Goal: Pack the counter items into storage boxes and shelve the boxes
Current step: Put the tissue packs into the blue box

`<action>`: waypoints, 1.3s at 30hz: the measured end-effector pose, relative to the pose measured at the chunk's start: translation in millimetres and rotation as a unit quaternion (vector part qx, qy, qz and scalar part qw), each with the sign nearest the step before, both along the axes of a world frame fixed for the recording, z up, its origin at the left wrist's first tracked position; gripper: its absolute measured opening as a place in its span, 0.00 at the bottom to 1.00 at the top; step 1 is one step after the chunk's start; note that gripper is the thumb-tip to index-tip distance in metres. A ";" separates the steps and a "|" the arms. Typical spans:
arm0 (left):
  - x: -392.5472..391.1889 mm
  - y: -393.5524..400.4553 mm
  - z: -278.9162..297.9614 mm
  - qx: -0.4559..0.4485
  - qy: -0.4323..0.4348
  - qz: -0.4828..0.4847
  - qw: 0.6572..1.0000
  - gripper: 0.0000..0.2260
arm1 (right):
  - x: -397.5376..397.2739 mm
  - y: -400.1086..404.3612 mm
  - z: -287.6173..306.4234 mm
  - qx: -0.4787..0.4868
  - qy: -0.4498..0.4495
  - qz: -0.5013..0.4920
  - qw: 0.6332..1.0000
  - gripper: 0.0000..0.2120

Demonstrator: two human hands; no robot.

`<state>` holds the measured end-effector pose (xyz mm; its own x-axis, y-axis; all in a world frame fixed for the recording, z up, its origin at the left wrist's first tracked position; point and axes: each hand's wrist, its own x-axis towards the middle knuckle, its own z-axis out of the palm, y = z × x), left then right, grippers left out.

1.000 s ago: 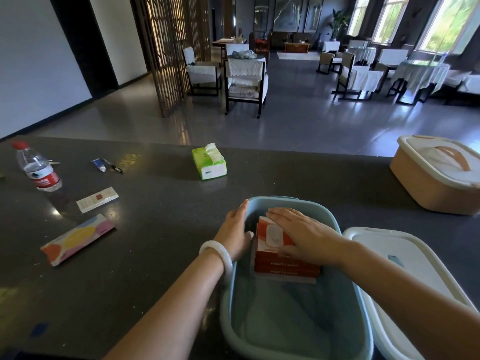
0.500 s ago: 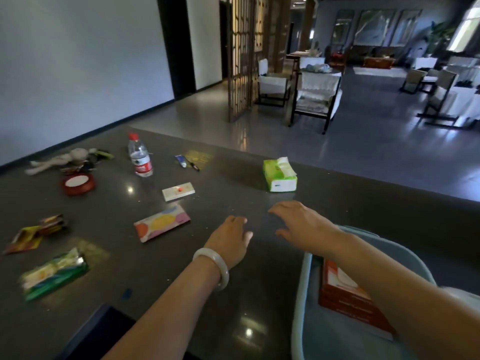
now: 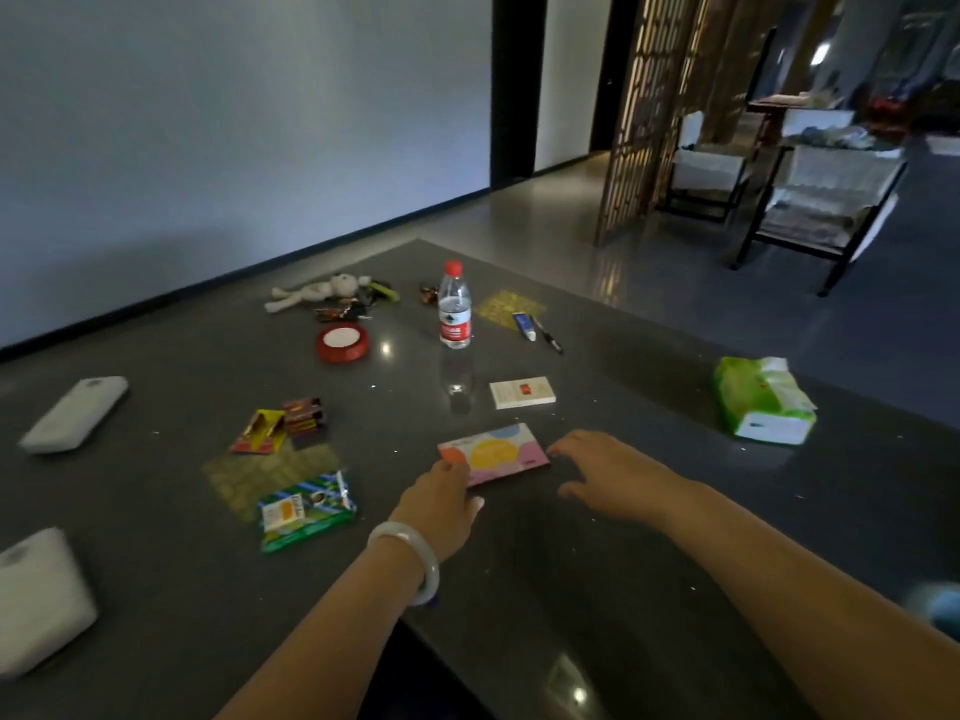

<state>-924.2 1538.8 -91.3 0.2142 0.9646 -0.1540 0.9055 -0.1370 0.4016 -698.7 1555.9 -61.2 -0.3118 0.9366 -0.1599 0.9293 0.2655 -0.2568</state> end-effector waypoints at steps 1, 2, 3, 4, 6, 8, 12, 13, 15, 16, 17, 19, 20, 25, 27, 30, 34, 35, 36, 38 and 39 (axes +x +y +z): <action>-8.9 5.0 -1.7 0.001 0.000 0.005 1.000 0.17 | -8.4 7.8 -2.6 -0.007 0.005 0.003 1.000 0.26; -17.2 9.6 -3.9 0.000 0.000 0.010 1.000 0.18 | -16.0 15.4 -5.2 -0.012 0.009 0.005 1.000 0.26; -24.8 14.6 -6.1 -0.002 -0.001 0.014 1.000 0.18 | -23.2 23.3 -8.0 -0.017 0.014 0.003 1.000 0.26; -30.5 19.6 -8.0 -0.002 -0.003 0.015 1.000 0.19 | -29.4 30.7 -10.6 -0.023 0.020 -0.001 1.000 0.26; -37.8 30.6 -11.2 0.001 -0.007 0.012 1.000 0.19 | -40.2 46.2 -17.1 -0.035 0.029 -0.011 0.999 0.27; -39.7 41.9 -13.9 0.004 -0.012 0.006 1.000 0.20 | -48.2 61.9 -26.1 -0.045 0.032 -0.022 0.998 0.29; -34.5 62.3 -21.4 -0.006 -0.024 -0.009 1.000 0.20 | -52.3 88.4 -50.0 -0.069 0.010 -0.032 0.997 0.35; -32.5 67.2 -23.7 -0.009 -0.026 -0.014 1.000 0.19 | -51.8 93.9 -56.1 -0.075 -0.009 -0.025 0.997 0.35; -27.7 76.5 -28.6 -0.016 -0.034 -0.021 0.999 0.19 | -50.6 102.0 -66.8 -0.078 -0.044 -0.020 0.996 0.34; -24.9 80.9 -31.0 -0.019 -0.041 -0.022 0.999 0.19 | -49.8 104.5 -71.0 -0.075 -0.058 -0.027 0.995 0.33; -21.8 85.4 -33.4 -0.019 -0.046 -0.025 0.998 0.20 | -48.4 106.0 -74.6 -0.068 -0.069 -0.036 0.995 0.33; -13.4 94.7 -38.6 -0.016 -0.049 -0.036 0.998 0.23 | -41.6 106.0 -79.7 -0.048 -0.076 -0.055 0.994 0.33; -8.4 99.3 -41.0 -0.016 -0.047 -0.045 0.998 0.23 | -36.3 105.0 -80.6 -0.043 -0.069 -0.066 0.994 0.33; 30.7 122.0 -49.9 -0.015 0.001 -0.108 0.994 0.31 | 0.4 88.6 -80.3 -0.092 0.045 -0.169 0.980 0.24; 52.2 127.9 -51.6 -0.020 0.007 -0.127 0.992 0.36 | 16.6 78.8 -77.6 -0.123 0.106 -0.207 0.965 0.21; 86.8 131.4 -55.4 -0.070 -0.118 -0.086 0.987 0.37 | 45.6 65.5 -70.8 -0.113 0.149 -0.231 0.955 0.16; 131.6 136.8 -53.4 -0.139 -0.239 -0.036 0.960 0.16 | 90.0 52.0 -59.1 -0.074 0.166 -0.267 0.947 0.15; 142.5 137.8 -51.3 -0.139 -0.236 -0.054 0.960 0.11 | 100.3 49.8 -57.0 -0.070 0.172 -0.275 0.943 0.15; 152.8 138.4 -49.8 -0.134 -0.225 -0.076 0.962 0.08 | 110.8 48.4 -55.5 -0.066 0.182 -0.286 0.939 0.15; 170.8 138.3 -48.7 -0.120 -0.195 -0.100 0.968 0.07 | 133.4 49.5 -51.9 -0.042 0.200 -0.318 0.926 0.17; 175.7 138.1 -49.3 -0.117 -0.193 -0.098 0.969 0.09 | 144.7 52.3 -50.0 -0.011 0.194 -0.348 0.917 0.19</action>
<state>-748.5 1676.9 -140.6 0.4760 0.8473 -0.2355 0.6468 -0.1559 0.7466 -554.0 1608.2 -111.2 0.3226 0.9283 -0.1846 0.7093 -0.3663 -0.6023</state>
